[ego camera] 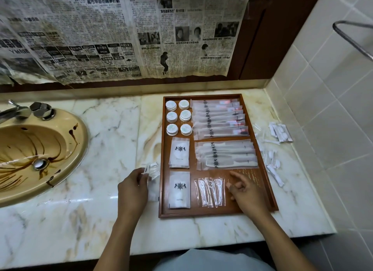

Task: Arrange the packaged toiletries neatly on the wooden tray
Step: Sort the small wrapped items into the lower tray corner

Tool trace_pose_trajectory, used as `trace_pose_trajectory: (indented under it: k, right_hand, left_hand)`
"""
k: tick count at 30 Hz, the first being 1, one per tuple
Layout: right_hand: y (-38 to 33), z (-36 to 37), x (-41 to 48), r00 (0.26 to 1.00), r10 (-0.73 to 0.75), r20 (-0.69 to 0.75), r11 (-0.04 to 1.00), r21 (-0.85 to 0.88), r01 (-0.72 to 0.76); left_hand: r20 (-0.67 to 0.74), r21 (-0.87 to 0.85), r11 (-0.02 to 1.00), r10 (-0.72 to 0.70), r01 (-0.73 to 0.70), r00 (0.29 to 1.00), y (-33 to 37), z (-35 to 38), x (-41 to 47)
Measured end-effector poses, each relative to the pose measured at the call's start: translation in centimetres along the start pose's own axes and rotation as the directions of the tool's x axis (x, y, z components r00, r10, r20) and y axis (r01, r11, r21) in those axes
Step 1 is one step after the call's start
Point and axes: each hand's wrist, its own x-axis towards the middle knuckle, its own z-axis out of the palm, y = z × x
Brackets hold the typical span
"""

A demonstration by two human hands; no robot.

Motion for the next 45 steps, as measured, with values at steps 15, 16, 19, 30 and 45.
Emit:
trace_pose_trajectory:
  k: [15,16,19,30,45]
  right_hand:
    - [-7.4,4.0,-3.4,0.945,-0.221,0.241,0.971,0.142,0.191]
    - [-7.5,4.1,-3.3,0.948,-0.217,0.231,0.972,0.143,0.187]
    - [-7.2,4.0,-3.2,0.952,-0.194,0.238,0.975,0.156,0.159]
    - [-3.8,-1.0,-1.5,0.999,0.043,-0.010,0.985,0.166,-0.041]
    - [1.2,-9.0,0.9,0.816,0.384,-0.433,0.894,0.395,-0.211]
  left_hand:
    - [0.378,-0.504,0.841,0.010,0.197,0.926,8.5,3.6,-2.9]
    - [0.390,-0.501,0.842,0.014,0.199,0.921,8.4,3.5,-2.9]
    - [0.413,-0.473,0.854,-0.003,0.218,0.911,7.8,2.8,-2.5]
    - [0.172,0.486,0.862,0.072,-0.148,0.982,-2.7,0.2,2.9]
    - [0.154,0.486,0.872,-0.020,-0.058,0.988,-1.5,0.6,3.6]
